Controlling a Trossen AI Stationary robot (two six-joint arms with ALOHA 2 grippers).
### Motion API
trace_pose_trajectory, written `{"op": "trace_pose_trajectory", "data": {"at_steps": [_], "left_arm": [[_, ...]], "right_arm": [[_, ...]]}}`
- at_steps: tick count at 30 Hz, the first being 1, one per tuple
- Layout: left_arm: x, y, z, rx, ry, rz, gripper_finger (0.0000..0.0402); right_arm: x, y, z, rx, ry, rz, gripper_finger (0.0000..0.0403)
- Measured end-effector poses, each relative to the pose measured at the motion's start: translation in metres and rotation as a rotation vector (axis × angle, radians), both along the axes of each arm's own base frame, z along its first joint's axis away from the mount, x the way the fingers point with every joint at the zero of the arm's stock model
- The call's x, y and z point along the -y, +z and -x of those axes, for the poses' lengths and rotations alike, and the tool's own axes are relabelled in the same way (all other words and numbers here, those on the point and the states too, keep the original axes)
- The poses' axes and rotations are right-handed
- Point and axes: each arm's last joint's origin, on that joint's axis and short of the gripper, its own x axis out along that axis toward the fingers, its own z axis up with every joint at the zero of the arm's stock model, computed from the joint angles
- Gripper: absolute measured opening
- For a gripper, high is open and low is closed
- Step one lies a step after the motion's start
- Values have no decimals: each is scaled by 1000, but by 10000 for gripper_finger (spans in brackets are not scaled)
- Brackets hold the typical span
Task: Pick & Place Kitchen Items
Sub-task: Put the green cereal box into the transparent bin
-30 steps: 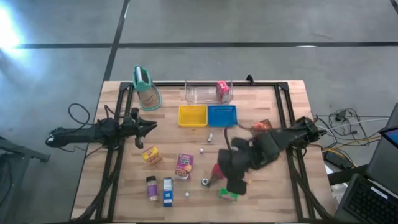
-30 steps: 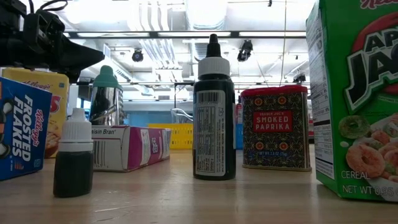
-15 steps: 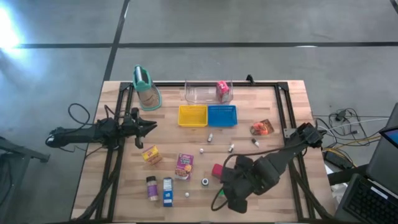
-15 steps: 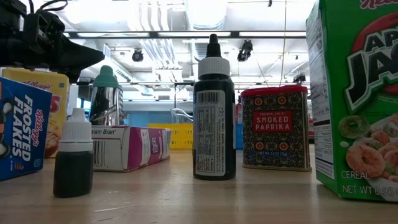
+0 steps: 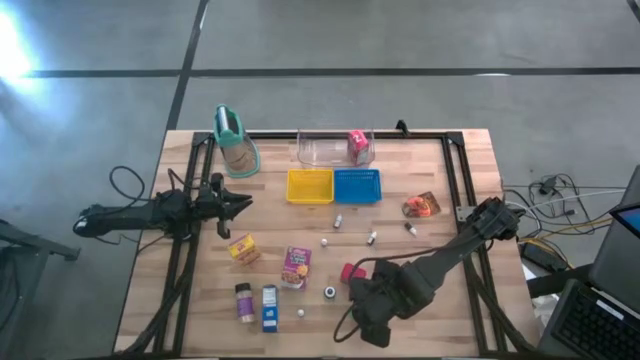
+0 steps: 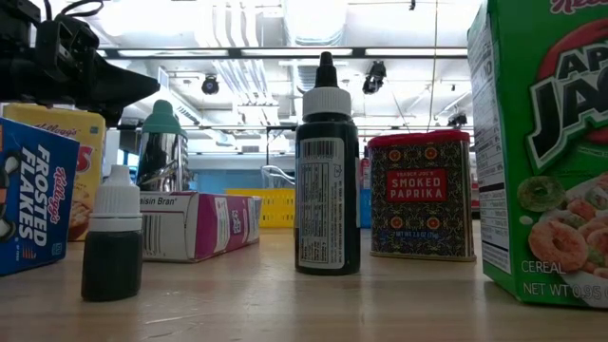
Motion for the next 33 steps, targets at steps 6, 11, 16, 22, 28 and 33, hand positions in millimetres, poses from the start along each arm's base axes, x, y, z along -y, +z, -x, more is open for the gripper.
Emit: {"op": "trace_pose_trajectory", "data": {"at_steps": [6,11,16,22,28,33], "left_arm": [[0,0,0,0,0,0,65],[0,0,0,0,0,0,65],[0,0,0,0,0,0,65],[0,0,0,0,0,0,65],[0,0,0,0,0,0,65],[0,0,0,-1,0,0,65]], "right_arm": [[0,-15,1,-33,-1,4,319],[-1,-25,-1,-35,-1,-10,328],[0,-32,-1,-38,-1,-6,336],[1,-40,0,-44,-5,11,342],[1,-52,-1,-39,0,10,337],[2,-60,1,-52,-1,19,320]]}}
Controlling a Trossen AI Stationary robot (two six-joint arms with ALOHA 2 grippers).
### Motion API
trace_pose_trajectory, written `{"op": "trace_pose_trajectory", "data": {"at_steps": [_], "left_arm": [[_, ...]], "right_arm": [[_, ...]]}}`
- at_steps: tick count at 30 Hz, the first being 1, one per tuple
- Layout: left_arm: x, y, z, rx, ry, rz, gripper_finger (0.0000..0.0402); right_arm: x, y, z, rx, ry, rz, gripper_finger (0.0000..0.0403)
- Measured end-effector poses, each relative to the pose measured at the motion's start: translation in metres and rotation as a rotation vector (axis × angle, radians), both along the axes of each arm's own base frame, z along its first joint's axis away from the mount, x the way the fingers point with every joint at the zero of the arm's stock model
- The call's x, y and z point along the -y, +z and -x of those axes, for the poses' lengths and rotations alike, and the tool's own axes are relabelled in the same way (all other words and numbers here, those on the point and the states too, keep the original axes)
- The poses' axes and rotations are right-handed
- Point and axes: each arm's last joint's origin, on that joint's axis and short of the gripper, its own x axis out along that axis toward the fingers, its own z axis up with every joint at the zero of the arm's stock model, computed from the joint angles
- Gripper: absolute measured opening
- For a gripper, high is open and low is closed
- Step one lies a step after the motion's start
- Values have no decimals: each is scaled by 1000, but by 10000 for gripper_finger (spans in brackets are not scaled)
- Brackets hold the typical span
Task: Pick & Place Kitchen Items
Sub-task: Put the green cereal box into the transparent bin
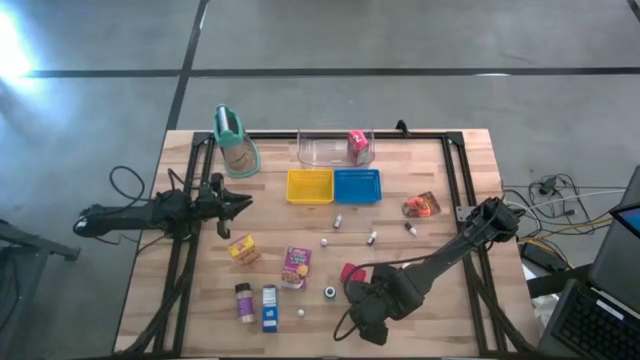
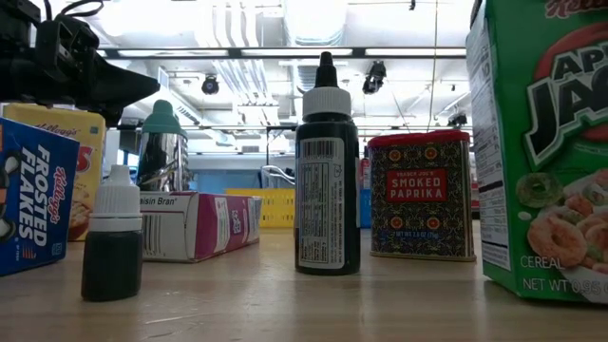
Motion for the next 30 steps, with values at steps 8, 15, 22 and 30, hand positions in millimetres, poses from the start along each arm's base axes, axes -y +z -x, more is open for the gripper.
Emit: {"op": "trace_pose_trajectory", "data": {"at_steps": [8,15,22,30], "left_arm": [[0,0,0,1,0,0,65],[0,0,0,0,0,0,65],[0,0,0,0,0,0,65],[0,0,0,1,0,0,65]], "right_arm": [[-1,-16,-1,26,0,-16,295],[3,-26,-2,31,-9,-20,278],[5,-31,-4,37,-17,-25,264],[5,-32,-4,41,-19,-28,249]]}}
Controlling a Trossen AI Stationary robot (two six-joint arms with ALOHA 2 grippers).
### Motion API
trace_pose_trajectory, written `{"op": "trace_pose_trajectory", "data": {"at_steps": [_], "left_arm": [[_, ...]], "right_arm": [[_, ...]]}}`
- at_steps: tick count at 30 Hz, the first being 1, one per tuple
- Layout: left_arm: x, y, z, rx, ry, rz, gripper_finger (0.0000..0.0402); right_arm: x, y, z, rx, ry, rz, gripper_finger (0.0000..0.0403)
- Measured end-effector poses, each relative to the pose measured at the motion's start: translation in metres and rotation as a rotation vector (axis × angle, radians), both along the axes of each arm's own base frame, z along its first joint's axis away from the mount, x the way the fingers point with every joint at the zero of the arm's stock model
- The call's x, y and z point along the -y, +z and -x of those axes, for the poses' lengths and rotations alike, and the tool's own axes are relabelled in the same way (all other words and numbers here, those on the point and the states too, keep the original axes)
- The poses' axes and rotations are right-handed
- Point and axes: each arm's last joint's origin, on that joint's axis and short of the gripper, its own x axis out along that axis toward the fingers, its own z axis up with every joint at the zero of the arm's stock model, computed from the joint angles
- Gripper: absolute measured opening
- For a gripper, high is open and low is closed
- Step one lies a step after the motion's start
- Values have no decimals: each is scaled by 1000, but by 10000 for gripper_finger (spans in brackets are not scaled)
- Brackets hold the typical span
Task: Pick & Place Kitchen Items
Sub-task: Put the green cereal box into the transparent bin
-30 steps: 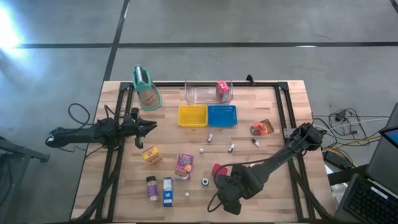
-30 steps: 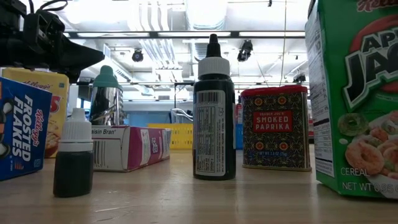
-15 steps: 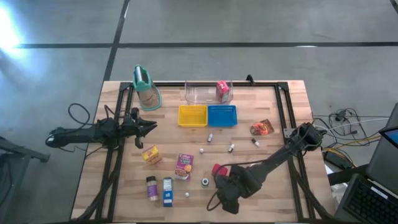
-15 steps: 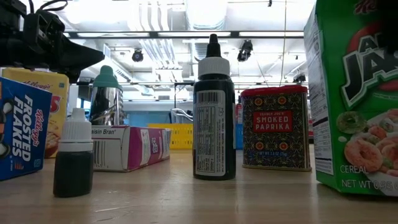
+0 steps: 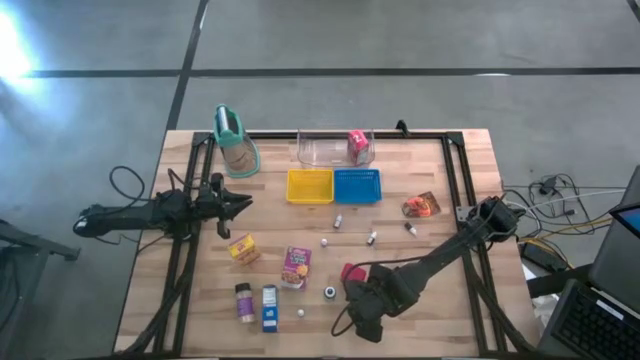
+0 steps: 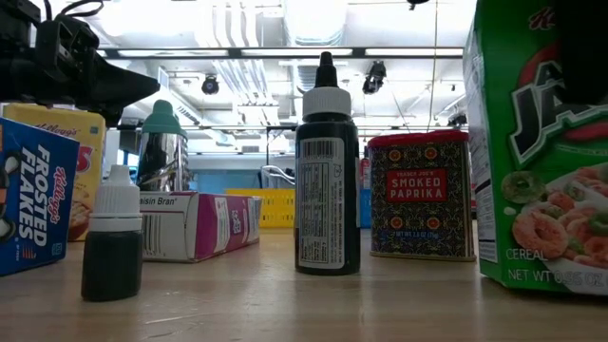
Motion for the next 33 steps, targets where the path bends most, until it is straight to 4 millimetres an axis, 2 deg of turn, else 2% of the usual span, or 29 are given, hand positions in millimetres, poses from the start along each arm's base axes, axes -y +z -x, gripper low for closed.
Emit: {"op": "trace_pose_trajectory", "data": {"at_steps": [10,18,33], "left_arm": [[0,0,0,0,0,0,65],[0,0,0,-1,0,0,65],[0,0,0,0,0,0,65]], "right_arm": [[2,-18,1,14,-6,-19,243],[2,-18,1,17,-7,-22,255],[2,-18,1,16,-6,-23,189]]}}
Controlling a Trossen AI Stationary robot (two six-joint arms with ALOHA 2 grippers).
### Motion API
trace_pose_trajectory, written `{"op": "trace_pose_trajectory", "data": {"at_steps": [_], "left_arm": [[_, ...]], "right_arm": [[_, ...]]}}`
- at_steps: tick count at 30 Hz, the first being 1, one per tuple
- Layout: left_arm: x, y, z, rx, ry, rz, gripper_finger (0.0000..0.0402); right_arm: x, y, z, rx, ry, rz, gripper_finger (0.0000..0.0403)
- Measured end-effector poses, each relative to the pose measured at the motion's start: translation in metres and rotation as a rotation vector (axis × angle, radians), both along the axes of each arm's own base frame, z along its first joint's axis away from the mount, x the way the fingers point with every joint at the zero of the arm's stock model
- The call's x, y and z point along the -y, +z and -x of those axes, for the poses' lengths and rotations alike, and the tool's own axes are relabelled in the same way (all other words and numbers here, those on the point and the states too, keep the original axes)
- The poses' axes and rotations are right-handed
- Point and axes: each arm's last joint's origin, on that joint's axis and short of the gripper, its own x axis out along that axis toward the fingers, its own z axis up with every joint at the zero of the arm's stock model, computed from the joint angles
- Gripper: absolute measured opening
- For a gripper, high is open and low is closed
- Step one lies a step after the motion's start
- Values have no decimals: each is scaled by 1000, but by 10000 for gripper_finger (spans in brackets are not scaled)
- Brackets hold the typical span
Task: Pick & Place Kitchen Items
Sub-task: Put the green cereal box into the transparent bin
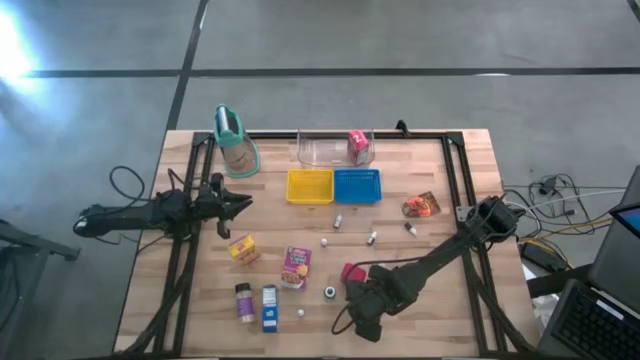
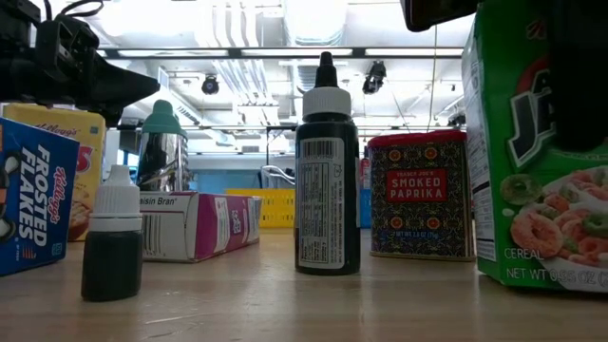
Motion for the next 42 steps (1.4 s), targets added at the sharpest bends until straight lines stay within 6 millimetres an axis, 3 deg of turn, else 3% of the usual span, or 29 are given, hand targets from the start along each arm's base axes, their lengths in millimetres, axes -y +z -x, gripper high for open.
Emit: {"op": "trace_pose_trajectory", "data": {"at_steps": [7,18,25,42], "left_arm": [[0,0,0,0,-1,0,65],[0,0,0,0,0,0,65],[0,0,0,0,0,0,65],[0,0,0,0,0,0,65]], "right_arm": [[0,0,0,1,0,0,173],[-1,0,0,-22,12,-35,190],[-1,2,1,-25,15,-49,169],[25,51,2,88,-13,-124,180]]}}
